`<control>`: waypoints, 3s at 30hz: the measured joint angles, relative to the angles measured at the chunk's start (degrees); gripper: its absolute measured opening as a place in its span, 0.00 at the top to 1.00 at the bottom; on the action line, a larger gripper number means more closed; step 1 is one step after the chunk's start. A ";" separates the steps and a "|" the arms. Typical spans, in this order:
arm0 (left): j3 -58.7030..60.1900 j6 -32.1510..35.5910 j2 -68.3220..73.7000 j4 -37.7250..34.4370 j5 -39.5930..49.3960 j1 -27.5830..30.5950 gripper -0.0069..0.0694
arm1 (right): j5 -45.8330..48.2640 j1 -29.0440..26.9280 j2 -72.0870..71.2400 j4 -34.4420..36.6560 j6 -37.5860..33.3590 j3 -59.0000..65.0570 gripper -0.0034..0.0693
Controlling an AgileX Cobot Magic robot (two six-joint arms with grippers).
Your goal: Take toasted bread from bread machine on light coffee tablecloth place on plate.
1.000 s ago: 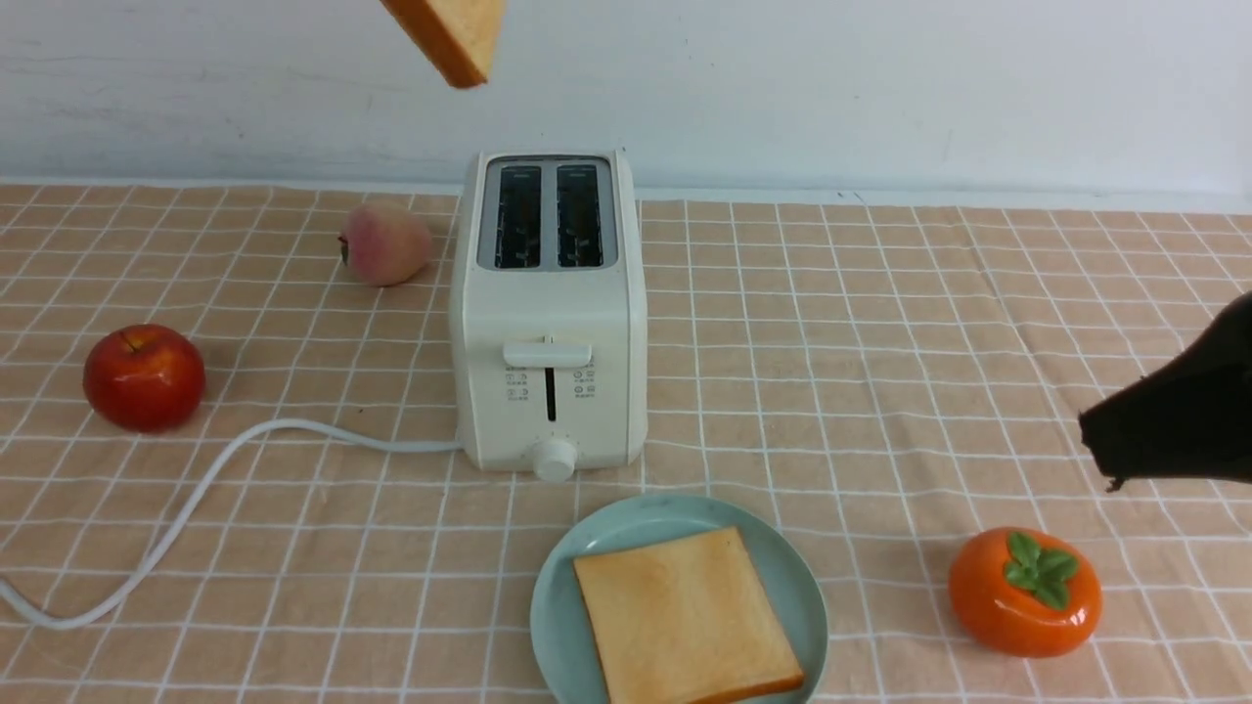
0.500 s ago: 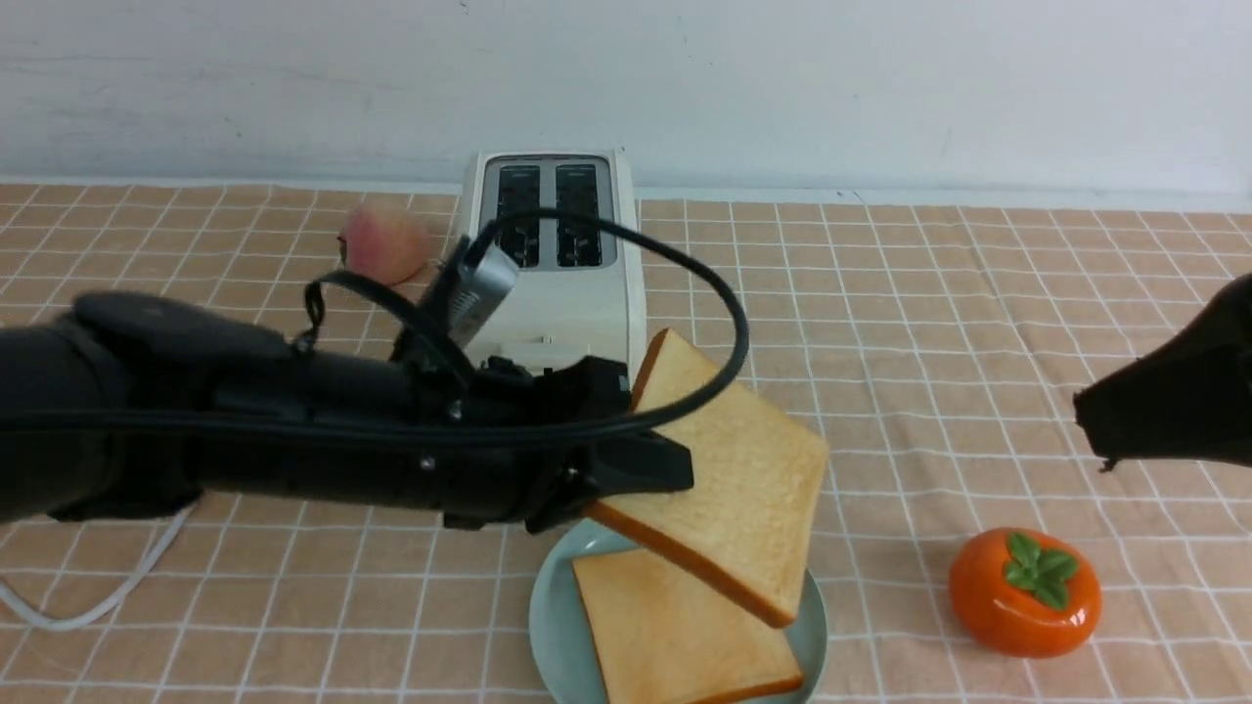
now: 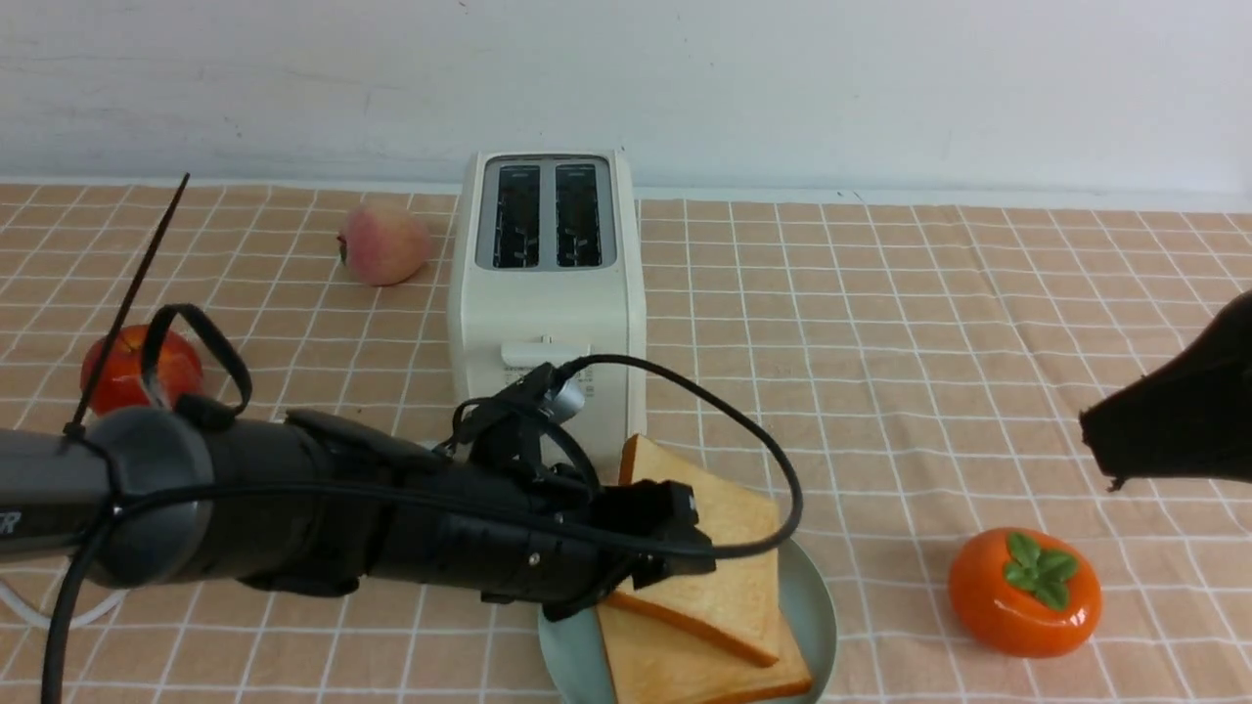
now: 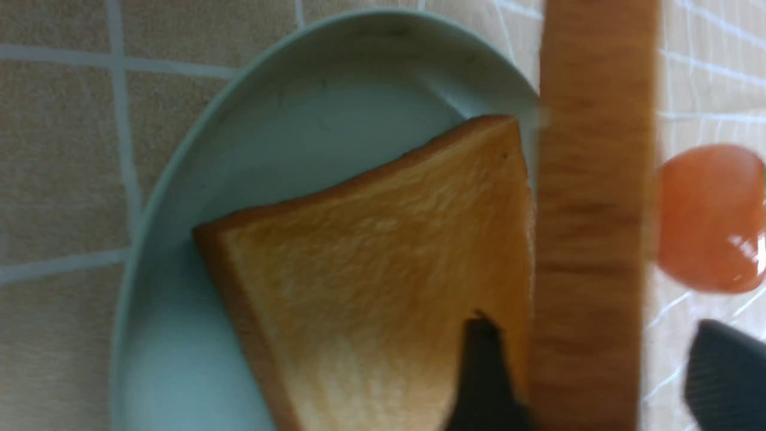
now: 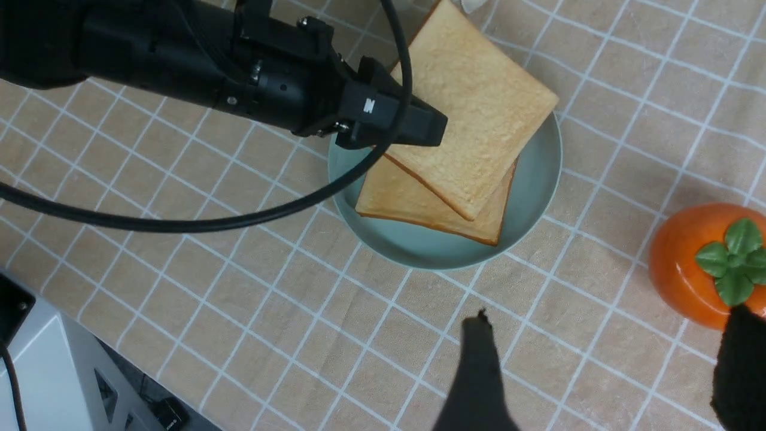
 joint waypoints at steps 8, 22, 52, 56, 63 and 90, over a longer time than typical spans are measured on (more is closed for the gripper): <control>0.00 -14.01 -8.55 23.65 1.94 4.28 0.06 | 0.13 0.00 0.00 -0.46 0.00 0.00 0.27; -4.24 -54.60 -33.37 74.01 27.08 26.45 0.53 | -3.61 -0.05 -0.05 -15.95 8.68 0.00 0.36; 18.00 -48.05 -69.07 71.55 11.09 19.19 0.93 | -57.32 -0.22 -61.02 -55.95 38.10 64.19 0.97; 18.00 -48.05 -69.07 71.70 10.59 19.05 0.93 | -59.09 -0.22 -61.02 -56.35 41.32 64.19 0.97; 18.00 -48.05 -69.07 70.17 10.22 19.05 0.93 | -59.48 -0.22 -61.02 -56.60 43.70 64.19 0.96; 19.34 -47.99 -71.16 69.08 9.28 19.05 0.92 | -59.53 -0.22 -61.08 -57.42 43.70 64.19 0.95</control>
